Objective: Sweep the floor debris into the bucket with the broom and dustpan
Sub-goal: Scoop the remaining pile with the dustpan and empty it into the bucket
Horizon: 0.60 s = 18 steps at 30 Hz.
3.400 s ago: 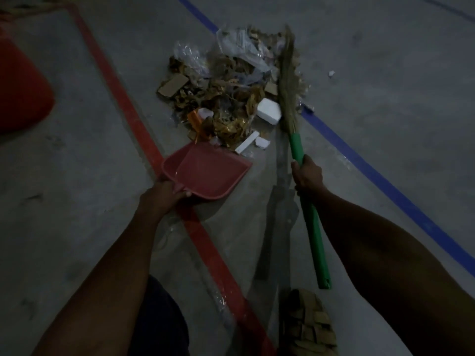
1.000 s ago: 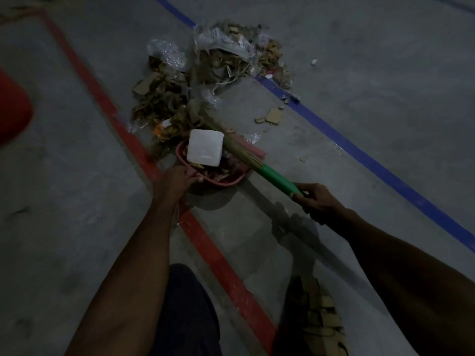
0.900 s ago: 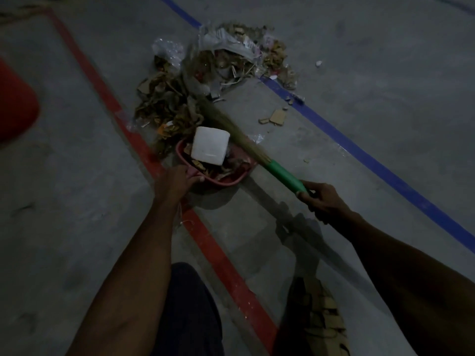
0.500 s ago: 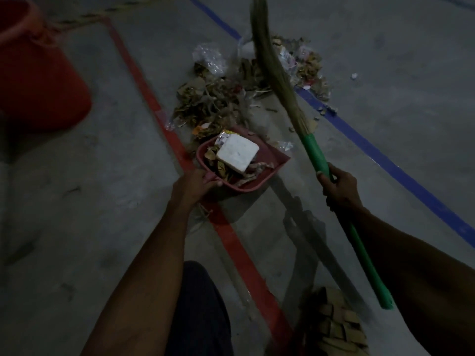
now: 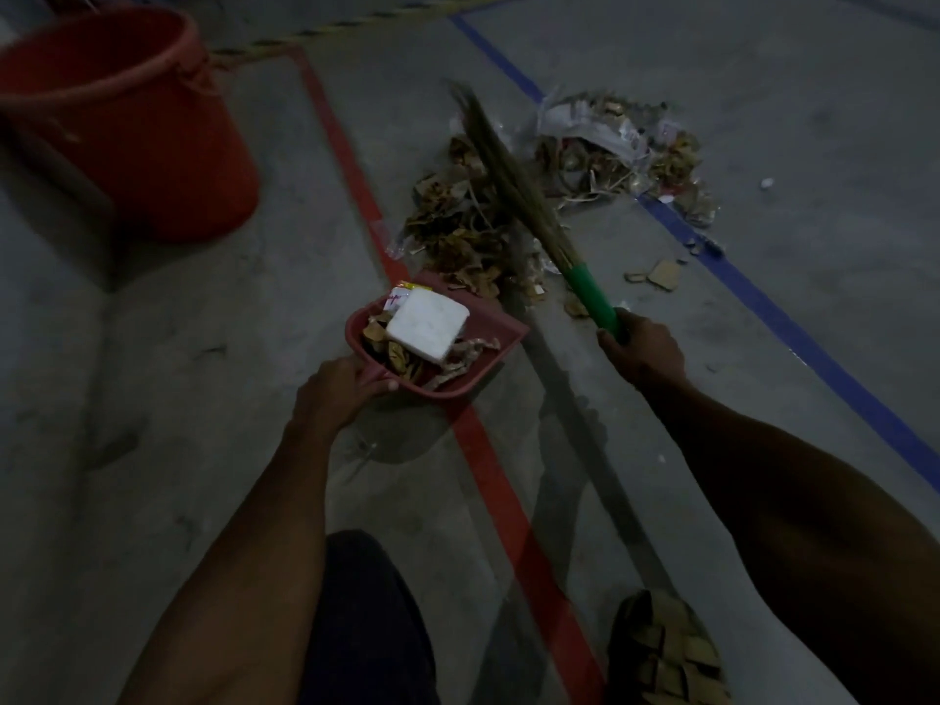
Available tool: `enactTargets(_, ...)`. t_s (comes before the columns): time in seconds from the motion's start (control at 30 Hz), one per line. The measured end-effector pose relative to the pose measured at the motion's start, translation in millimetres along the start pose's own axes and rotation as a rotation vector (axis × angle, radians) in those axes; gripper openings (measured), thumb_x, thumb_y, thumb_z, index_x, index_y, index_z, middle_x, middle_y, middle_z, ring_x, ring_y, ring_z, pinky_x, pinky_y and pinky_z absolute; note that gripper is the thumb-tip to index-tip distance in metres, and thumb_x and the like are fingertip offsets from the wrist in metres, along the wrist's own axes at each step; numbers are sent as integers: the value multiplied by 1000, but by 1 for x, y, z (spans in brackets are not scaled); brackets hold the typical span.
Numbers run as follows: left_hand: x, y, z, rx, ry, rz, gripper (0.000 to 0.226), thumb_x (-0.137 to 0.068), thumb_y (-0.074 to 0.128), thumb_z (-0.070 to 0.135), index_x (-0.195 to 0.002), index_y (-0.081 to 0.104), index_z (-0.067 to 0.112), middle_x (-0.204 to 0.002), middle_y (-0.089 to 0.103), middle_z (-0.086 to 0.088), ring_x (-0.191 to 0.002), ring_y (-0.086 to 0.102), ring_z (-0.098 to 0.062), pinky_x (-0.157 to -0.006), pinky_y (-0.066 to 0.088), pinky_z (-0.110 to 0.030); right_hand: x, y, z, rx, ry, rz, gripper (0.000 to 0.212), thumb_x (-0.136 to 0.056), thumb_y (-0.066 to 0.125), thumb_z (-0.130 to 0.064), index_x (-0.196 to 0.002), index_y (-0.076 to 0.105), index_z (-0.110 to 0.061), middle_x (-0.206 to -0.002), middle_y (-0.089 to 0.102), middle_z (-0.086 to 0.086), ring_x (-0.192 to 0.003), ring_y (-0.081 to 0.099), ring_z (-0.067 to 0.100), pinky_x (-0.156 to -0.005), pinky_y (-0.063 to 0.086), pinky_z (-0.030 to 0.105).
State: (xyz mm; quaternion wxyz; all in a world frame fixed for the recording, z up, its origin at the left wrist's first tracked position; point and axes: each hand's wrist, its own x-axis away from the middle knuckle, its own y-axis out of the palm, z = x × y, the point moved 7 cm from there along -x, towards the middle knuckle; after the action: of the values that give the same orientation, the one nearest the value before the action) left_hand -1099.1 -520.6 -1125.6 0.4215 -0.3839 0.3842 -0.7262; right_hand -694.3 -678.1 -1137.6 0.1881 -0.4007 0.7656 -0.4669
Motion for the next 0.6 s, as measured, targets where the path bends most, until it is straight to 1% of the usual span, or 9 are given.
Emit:
enactTargets(0.07, 5, 0, -13, 10, -29, -13, 65, -69, 66, 74, -108, 71, 23, -98, 71, -8, -87, 65, -27, -69, 47, -32, -5, 8, 0, 64, 21, 29, 37, -98, 58, -42, -125, 61, -17, -84, 58, 2, -65, 51, 15, -51, 32, 22)
enactTargets(0.1, 8, 0, -17, 24, -36, -19, 71, -65, 63, 77, -111, 70, 24, -100, 71, -8, -89, 66, -28, -70, 48, -33, -6, 11, 2, 81, 43, 40, 36, -97, 59, -43, -119, 63, -15, -81, 57, 2, -63, 49, 14, -50, 30, 21)
enactTargets(0.17, 14, 0, -27, 50, -45, -29, 80, -60, 58, 79, -120, 67, 26, -108, 71, -9, -95, 66, -29, -75, 50, -35, -10, 20, 6, 97, 87, 59, 36, -96, 60, -45, -111, 67, -13, -80, 59, 3, -66, 53, 18, -53, 33, 24)
enactTargets(0.23, 20, 2, -40, 78, -62, -34, 85, -59, 58, 81, -126, 63, 28, -116, 70, -8, -100, 65, -29, -78, 50, -35, -13, 26, 6, 103, 117, 89, 36, -96, 60, -44, -107, 66, -11, -81, 58, 5, -70, 54, 21, -57, 36, 28)
enactTargets(0.33, 27, 4, -59, 94, -99, -42, 98, -50, 52, 93, -119, 67, 26, -110, 71, -7, -95, 66, -26, -77, 51, -35, -18, 32, 4, 58, 165, 115, 32, -96, 60, -38, -111, 55, -10, -88, 53, 5, -74, 48, 22, -63, 35, 32)
enactTargets(0.4, 31, 4, -70, 87, -119, -37, 95, -50, 50, 93, -116, 68, 28, -109, 72, -6, -94, 66, -26, -80, 54, -38, -20, 34, 3, -10, 206, 137, 31, -95, 60, -30, -116, 48, -10, -96, 54, 9, -78, 49, 26, -68, 36, 36)
enactTargets(0.5, 36, 2, -80, 33, -161, -30, 84, -55, 55, 86, -117, 67, 30, -111, 71, -8, -97, 66, -29, -81, 54, -39, -27, 33, 0, -27, 243, 143, 32, -94, 60, -21, -120, 45, -10, -103, 58, 13, -87, 59, 35, -69, 41, 40)
enactTargets(0.6, 33, 3, -81, -3, -197, -36, 80, -57, 56, 80, -115, 67, 26, -111, 70, -11, -100, 65, -31, -81, 52, -38, -41, 37, -2, 17, 210, 83, 28, -92, 61, -19, -113, 44, -13, -106, 58, 14, -85, 58, 34, -67, 41, 39)
